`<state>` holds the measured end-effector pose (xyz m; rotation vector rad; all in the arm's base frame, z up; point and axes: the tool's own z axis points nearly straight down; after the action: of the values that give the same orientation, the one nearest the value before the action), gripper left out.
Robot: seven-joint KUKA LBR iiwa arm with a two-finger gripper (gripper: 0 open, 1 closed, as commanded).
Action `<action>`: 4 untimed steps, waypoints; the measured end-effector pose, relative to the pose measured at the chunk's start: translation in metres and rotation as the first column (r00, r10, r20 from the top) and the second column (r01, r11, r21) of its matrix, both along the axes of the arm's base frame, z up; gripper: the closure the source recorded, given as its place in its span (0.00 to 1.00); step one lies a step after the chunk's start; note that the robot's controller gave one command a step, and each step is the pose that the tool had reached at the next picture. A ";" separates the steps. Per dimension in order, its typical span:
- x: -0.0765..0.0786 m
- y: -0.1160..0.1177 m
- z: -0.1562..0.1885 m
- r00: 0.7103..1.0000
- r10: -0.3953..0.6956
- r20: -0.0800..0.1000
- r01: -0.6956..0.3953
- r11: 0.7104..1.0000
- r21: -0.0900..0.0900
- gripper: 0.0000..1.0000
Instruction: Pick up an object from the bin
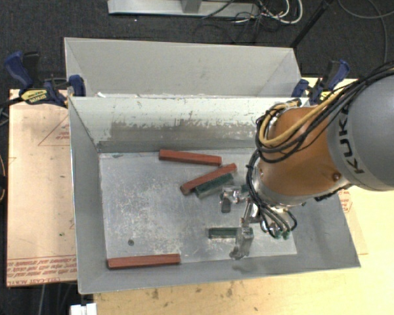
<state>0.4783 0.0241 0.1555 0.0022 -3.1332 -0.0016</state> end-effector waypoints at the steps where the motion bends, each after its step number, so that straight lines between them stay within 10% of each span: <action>1: 0.002 0.000 0.004 1.000 -0.001 0.007 0.001 1.000 0.000 0.00; 2: 0.020 -0.021 -0.086 0.996 -0.086 0.008 0.086 0.996 0.000 1.00; 3: 0.020 -0.021 -0.086 0.996 -0.086 0.008 0.086 0.996 0.000 1.00; 4: 0.011 -0.037 0.042 1.000 0.005 0.010 -0.005 1.000 0.000 1.00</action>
Offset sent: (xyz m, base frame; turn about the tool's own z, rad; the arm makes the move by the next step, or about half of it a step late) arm 0.0195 -0.0219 -0.0851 0.0863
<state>0.4897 -0.0134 0.1976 0.0101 -3.1431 -0.0010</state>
